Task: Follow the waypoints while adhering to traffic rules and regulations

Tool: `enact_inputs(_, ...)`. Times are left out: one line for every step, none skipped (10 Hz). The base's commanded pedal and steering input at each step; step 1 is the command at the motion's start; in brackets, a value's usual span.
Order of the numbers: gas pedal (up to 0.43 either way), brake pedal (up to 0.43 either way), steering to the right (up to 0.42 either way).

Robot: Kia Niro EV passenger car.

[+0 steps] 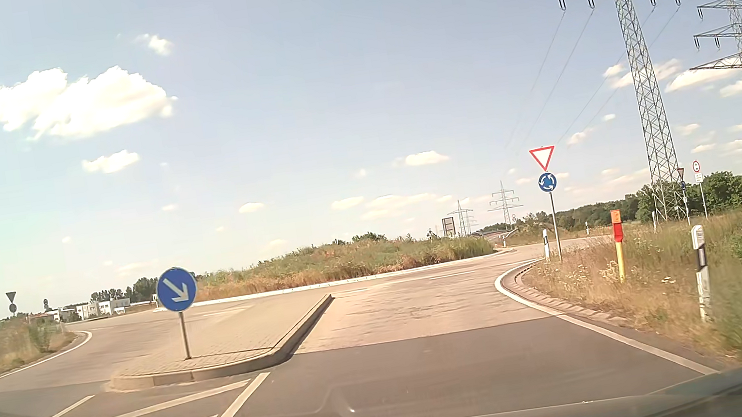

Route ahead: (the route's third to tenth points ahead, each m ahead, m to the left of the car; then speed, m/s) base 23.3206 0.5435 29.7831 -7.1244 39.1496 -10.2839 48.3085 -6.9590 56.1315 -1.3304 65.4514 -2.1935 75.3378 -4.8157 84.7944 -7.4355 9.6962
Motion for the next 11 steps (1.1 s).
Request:
enact_inputs(0.0, 0.146, 0.009)
enact_inputs(0.0, 0.152, 0.01)
enact_inputs(0.0, 0.152, 0.012)
enact_inputs(0.0, 0.159, 0.016)
enact_inputs(0.0, 0.152, 0.023)
enact_inputs(0.0, 0.159, 0.033)
enact_inputs(0.0, 0.159, 0.042)
enact_inputs(0.0, 0.159, 0.051)
enact_inputs(0.0, 0.159, 0.061)
enact_inputs(0.0, 0.159, 0.07)
enact_inputs(0.0, 0.152, 0.081)
